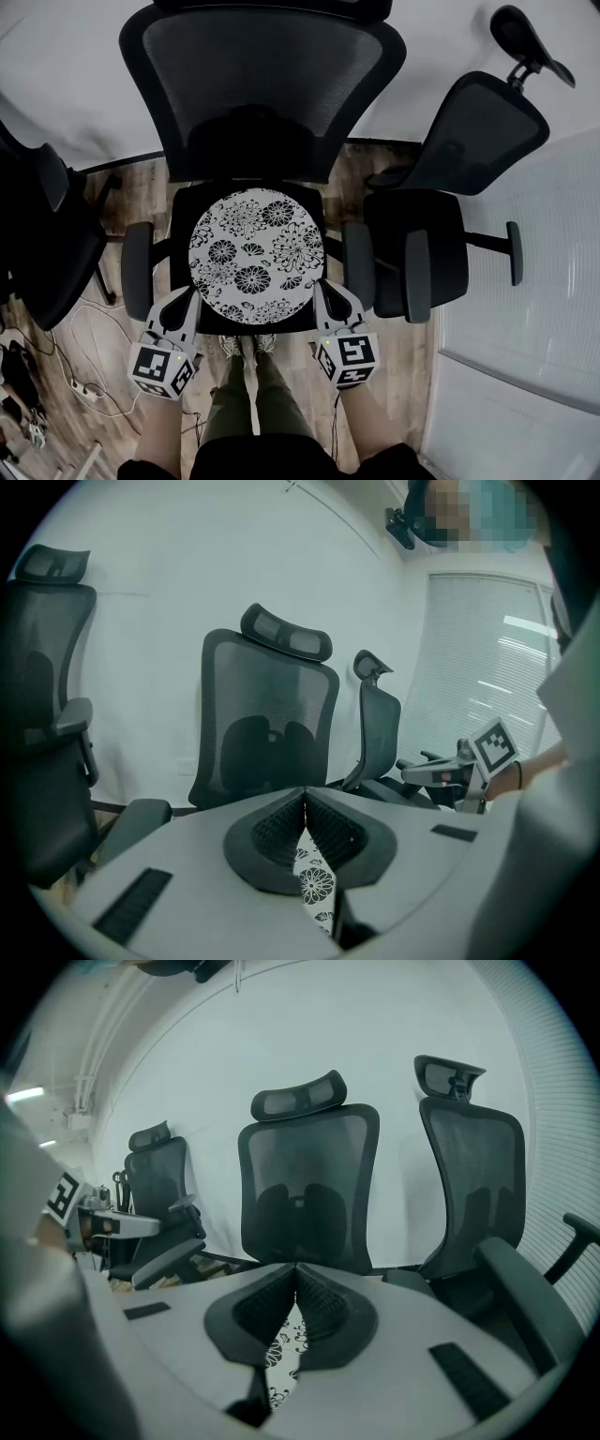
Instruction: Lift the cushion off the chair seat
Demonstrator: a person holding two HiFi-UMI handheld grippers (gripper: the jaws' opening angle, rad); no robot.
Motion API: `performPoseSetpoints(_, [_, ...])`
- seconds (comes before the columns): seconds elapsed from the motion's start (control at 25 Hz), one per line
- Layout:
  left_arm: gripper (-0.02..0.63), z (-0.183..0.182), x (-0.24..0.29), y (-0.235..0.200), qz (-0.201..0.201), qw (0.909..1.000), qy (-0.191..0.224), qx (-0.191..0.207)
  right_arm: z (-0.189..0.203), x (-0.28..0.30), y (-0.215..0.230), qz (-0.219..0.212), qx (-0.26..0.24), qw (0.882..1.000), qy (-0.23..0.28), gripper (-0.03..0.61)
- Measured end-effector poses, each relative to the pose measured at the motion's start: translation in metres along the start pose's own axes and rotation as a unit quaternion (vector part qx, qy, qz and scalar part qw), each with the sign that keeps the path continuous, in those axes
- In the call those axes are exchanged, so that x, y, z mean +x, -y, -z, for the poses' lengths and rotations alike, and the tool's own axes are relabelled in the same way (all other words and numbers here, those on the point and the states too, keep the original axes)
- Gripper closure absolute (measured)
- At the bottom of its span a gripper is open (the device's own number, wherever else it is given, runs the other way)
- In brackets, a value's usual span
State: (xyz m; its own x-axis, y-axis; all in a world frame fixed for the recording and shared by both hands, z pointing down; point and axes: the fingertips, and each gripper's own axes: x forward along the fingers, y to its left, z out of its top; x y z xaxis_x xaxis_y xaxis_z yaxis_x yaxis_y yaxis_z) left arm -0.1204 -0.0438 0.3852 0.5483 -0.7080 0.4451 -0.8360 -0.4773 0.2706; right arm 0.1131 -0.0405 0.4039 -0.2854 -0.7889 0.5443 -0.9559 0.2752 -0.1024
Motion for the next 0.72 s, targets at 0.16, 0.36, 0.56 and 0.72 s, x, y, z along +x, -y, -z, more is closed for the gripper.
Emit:
performPoseSetpoints(0.16, [0.603, 0.009, 0.007, -0.003, -0.001, 1.0, -0.005, 0.0, 0.008, 0.006, 0.004, 0.002, 0.001, 1.0, -0.004, 0.56])
performPoseSetpoints(0.36, [0.602, 0.014, 0.016, -0.006, 0.004, 0.9999, -0.011, 0.005, 0.017, 0.012, 0.011, 0.008, 0.008, 1.0, -0.009, 0.56])
performPoseSetpoints(0.56, [0.602, 0.021, 0.023, -0.011, 0.004, 0.9999, -0.013, 0.003, 0.026, 0.019, 0.015, 0.011, 0.013, 1.0, -0.015, 0.56])
performPoseSetpoints(0.72, [0.601, 0.03, 0.028, -0.014, 0.004, 0.9999, -0.016, -0.002, 0.035, 0.025, 0.017, 0.014, 0.013, 1.0, -0.02, 0.56])
